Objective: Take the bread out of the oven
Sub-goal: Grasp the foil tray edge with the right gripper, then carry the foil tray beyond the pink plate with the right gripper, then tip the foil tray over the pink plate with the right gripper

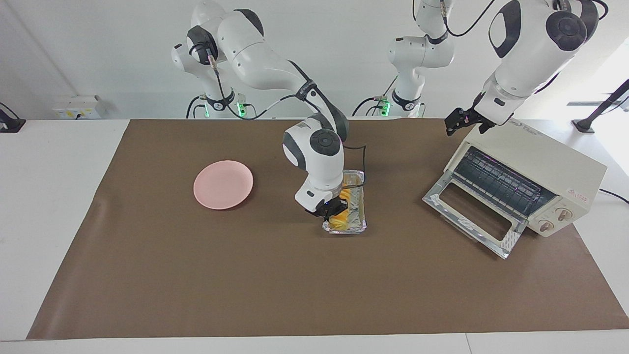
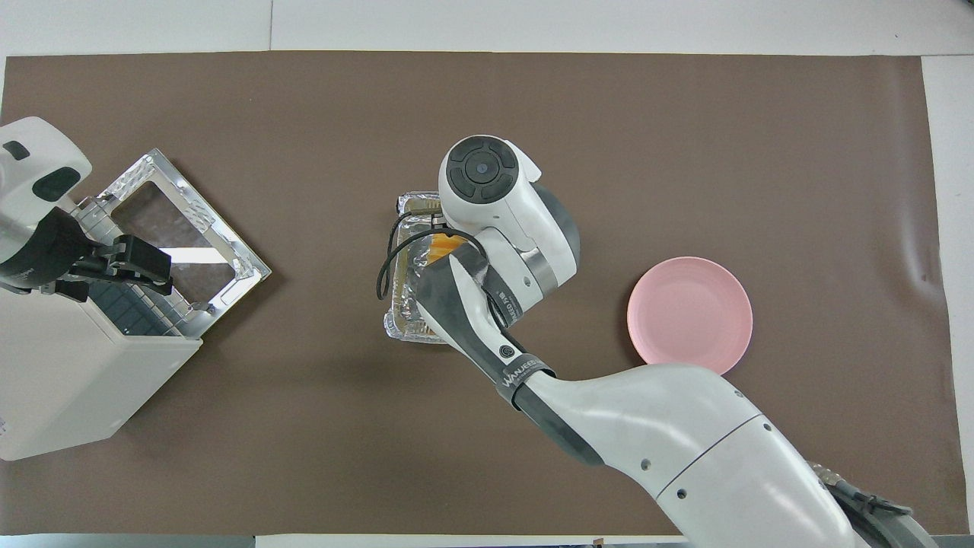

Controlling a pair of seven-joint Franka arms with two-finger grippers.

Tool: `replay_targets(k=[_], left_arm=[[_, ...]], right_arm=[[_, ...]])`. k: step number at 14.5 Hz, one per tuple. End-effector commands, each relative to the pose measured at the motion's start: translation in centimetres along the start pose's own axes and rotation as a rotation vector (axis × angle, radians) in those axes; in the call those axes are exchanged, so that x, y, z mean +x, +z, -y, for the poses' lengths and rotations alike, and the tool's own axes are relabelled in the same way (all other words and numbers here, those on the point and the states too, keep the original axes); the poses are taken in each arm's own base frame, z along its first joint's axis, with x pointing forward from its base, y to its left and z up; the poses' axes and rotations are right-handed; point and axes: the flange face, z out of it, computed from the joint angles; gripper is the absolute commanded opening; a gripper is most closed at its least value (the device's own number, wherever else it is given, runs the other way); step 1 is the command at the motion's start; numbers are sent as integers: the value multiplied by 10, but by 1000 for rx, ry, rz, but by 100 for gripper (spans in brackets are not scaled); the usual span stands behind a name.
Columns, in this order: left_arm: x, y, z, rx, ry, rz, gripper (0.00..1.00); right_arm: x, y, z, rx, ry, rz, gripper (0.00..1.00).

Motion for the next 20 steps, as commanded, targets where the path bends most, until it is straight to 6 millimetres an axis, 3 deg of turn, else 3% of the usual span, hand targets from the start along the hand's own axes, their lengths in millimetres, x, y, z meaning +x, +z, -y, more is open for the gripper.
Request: replay_targets(k=[1, 3, 4, 6, 8, 11, 13, 16, 18, 20], left_arm=[[-2, -4, 4, 13, 5, -26, 100], [-3, -3, 2, 14, 6, -24, 100], [-2, -2, 1, 15, 6, -23, 100], [-3, -2, 2, 15, 6, -21, 100], [-3, -2, 0, 15, 9, -23, 100], [-4, -2, 0, 16, 12, -18, 100], [-4, -3, 0, 16, 14, -20, 100], [-4, -2, 1, 16, 15, -14, 100], [-4, -2, 0, 16, 8, -15, 100], [-5, -2, 1, 16, 8, -17, 100]], right_arm=[[31, -23, -44, -10, 66, 19, 0], [66, -67, -89, 44, 67, 49, 0], [82, -75, -122, 52, 72, 45, 0], [108, -71, -189, 55, 54, 33, 0], [120, -70, -235, 55, 9, 29, 0], [141, -46, -299, 56, -33, 16, 0], [156, -29, -323, 52, -90, 25, 0], [165, 11, -341, 28, -132, 44, 0], [167, 13, -352, 9, -142, 33, 0], [167, 6, -346, 4, -149, 30, 0]])
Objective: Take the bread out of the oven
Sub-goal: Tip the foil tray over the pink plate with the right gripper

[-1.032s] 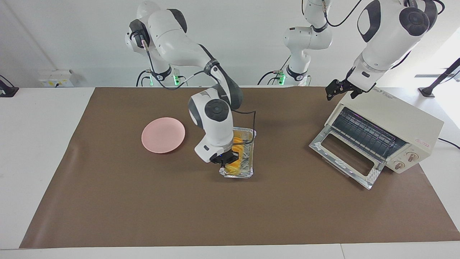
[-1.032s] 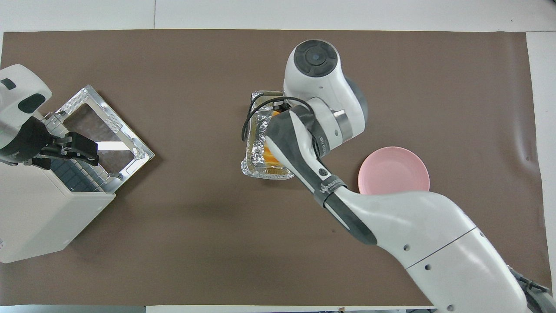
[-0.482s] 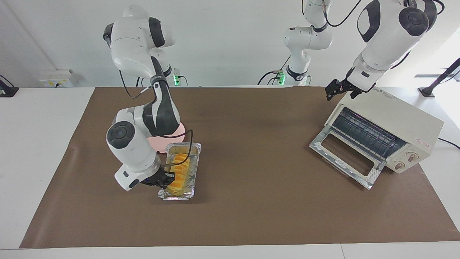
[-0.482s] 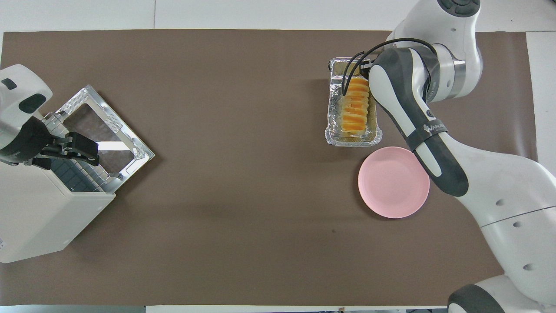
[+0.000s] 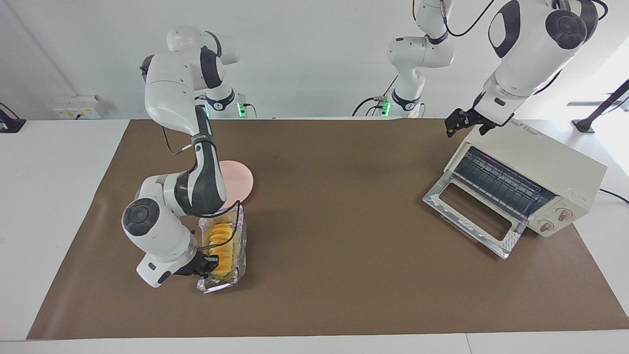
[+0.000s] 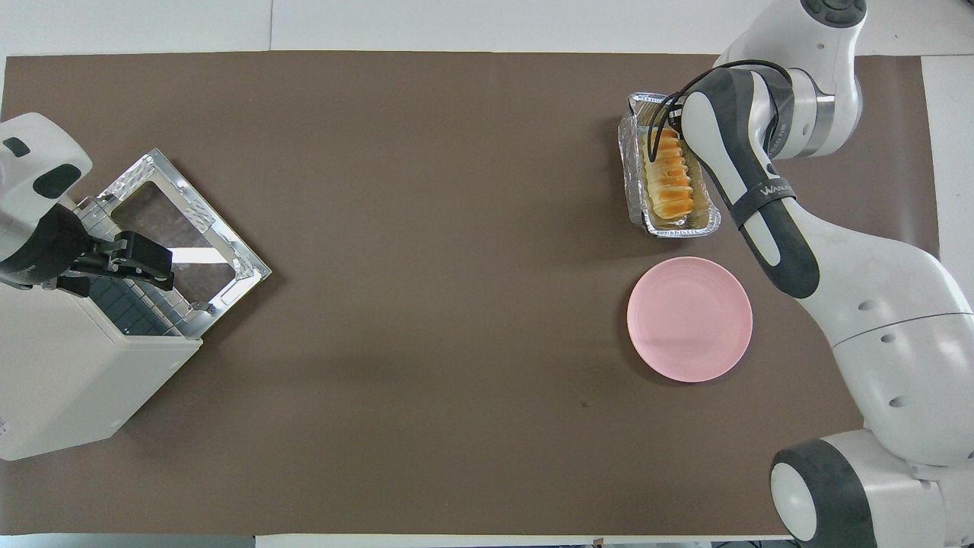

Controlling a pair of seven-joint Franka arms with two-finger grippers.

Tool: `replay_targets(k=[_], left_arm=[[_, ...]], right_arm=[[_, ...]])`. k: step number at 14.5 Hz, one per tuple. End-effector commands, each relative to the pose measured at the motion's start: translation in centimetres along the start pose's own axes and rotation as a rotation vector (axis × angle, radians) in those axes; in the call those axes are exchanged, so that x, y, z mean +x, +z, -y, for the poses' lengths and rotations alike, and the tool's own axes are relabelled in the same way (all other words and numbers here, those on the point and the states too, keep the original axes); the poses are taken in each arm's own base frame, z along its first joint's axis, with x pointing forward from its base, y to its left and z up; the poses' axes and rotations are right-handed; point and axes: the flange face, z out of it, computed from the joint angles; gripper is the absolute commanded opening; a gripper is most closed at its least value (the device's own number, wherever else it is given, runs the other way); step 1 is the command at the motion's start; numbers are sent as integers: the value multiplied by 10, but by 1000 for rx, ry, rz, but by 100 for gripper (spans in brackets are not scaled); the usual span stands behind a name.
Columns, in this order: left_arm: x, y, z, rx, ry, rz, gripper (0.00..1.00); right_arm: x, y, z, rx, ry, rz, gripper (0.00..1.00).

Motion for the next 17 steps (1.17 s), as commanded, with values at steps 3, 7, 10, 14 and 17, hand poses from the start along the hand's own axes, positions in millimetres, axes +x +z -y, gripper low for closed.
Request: replay_targets(k=[3, 7, 10, 14, 17], left_arm=[[-6, -2, 2, 16, 5, -8, 100], [-5, -2, 5, 13, 2, -10, 100], [-6, -3, 6, 12, 0, -11, 100], [-6, -4, 6, 12, -1, -14, 100], [-5, -4, 5, 12, 0, -17, 100]], right_arm=[[-2, -19, 8, -14, -35, 24, 99], [-17, -61, 21, -15, -48, 80, 100], [-16, -62, 52, -36, -40, 68, 100], [-26, -39, 70, -73, -38, 50, 95], [-36, -22, 84, -75, -48, 27, 90]])
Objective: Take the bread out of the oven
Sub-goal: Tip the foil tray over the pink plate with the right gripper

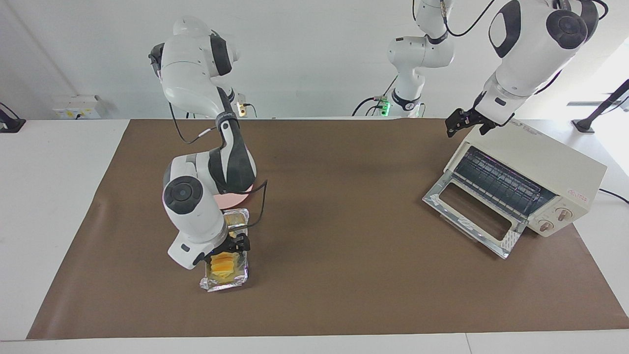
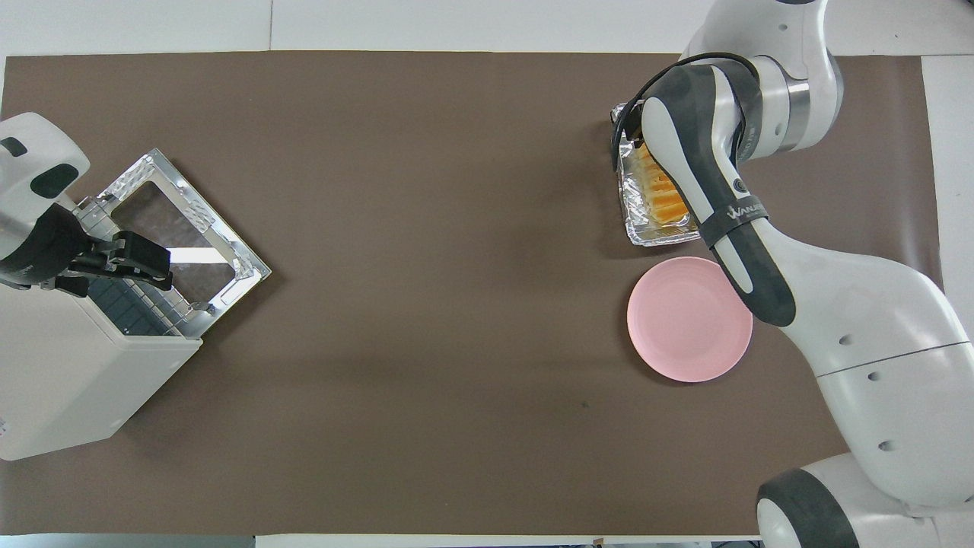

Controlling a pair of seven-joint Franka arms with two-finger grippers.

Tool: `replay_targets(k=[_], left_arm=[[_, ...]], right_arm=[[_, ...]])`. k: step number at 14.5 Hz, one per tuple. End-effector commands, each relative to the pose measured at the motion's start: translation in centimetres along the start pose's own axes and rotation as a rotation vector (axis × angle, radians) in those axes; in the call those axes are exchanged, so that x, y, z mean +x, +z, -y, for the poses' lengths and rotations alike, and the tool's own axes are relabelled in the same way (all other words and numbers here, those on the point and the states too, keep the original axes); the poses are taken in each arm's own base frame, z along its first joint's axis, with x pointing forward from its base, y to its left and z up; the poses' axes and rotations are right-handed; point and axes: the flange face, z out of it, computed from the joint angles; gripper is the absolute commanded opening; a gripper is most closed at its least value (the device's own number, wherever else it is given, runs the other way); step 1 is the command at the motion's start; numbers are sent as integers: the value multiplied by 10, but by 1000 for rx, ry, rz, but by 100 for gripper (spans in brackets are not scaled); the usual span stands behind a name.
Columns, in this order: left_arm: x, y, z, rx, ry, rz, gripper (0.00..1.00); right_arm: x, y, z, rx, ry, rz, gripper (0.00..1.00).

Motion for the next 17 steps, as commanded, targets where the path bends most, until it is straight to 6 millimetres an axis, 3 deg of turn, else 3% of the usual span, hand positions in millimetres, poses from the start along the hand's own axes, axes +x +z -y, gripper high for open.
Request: replay_targets(k=[1, 6, 11, 12, 13, 15, 16, 17], left_arm=[[-5, -4, 4, 13, 4, -16, 100], [-5, -4, 5, 12, 2, -17, 100], [-5, -4, 5, 12, 1, -17, 100], [-5, -4, 5, 12, 1, -16, 100], [-5, -4, 5, 12, 1, -16, 100], [-5, -4, 5, 12, 1, -16, 100], [-5, -4, 6, 12, -1, -17, 100], [-5, -4, 5, 12, 2, -17, 100]], right_arm=[[-19, 4, 8, -21, 11, 3, 90], [-28, 24, 12, -28, 19, -31, 89], [-29, 24, 5, -28, 25, -36, 89], [-30, 24, 4, -27, 26, -37, 83], [-31, 27, 3, -27, 25, -42, 69], [-34, 32, 1, -22, 26, -64, 18], [-35, 34, 1, -22, 27, -72, 0], [-36, 35, 3, -20, 31, -72, 0]])
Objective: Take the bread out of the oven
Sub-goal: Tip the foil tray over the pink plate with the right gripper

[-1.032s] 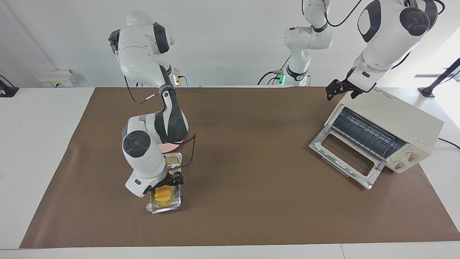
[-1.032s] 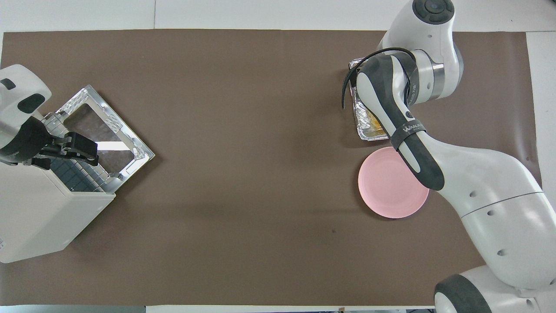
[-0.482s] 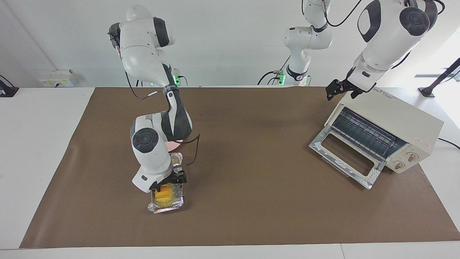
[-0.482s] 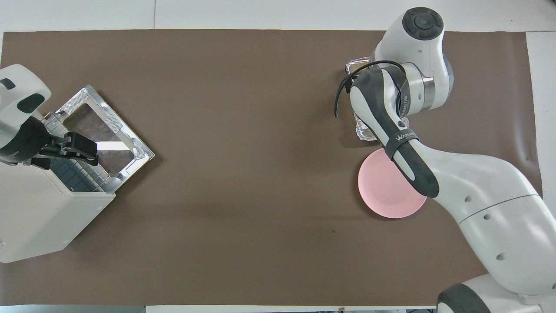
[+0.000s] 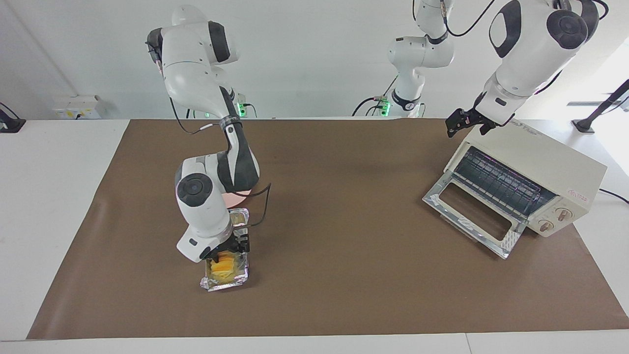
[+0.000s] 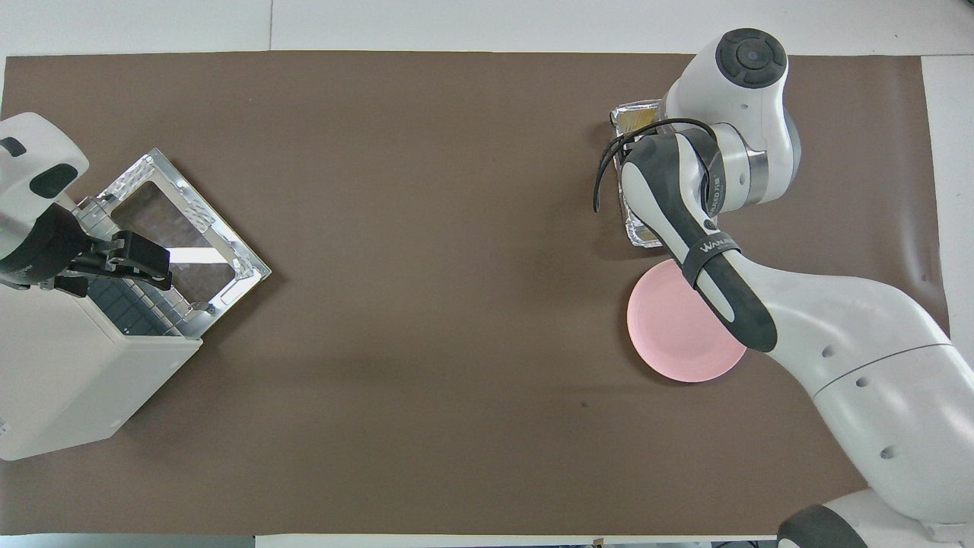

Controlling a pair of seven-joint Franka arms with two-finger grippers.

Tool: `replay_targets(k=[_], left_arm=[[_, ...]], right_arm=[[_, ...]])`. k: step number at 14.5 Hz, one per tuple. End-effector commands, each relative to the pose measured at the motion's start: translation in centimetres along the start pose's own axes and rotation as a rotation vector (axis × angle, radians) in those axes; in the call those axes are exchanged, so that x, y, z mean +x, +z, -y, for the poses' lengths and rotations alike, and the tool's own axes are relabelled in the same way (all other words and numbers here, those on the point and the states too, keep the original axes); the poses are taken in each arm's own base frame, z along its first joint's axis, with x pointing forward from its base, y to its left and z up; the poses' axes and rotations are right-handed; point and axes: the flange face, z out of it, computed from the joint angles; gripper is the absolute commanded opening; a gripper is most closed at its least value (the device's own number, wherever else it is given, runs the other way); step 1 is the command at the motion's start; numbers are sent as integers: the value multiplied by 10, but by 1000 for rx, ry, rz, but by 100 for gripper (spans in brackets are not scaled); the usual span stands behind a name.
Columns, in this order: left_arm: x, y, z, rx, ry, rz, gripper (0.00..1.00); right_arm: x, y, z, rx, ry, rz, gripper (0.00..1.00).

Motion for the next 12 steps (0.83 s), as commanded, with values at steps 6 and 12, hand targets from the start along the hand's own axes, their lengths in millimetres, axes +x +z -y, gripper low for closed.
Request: replay_targets(k=[6, 12], left_arm=[[-5, -4, 5, 12, 2, -17, 100], [-5, -4, 5, 12, 2, -18, 100]], right_arm=[[-14, -20, -2, -8, 8, 32, 0], [-28, -82, -6, -15, -4, 85, 0]])
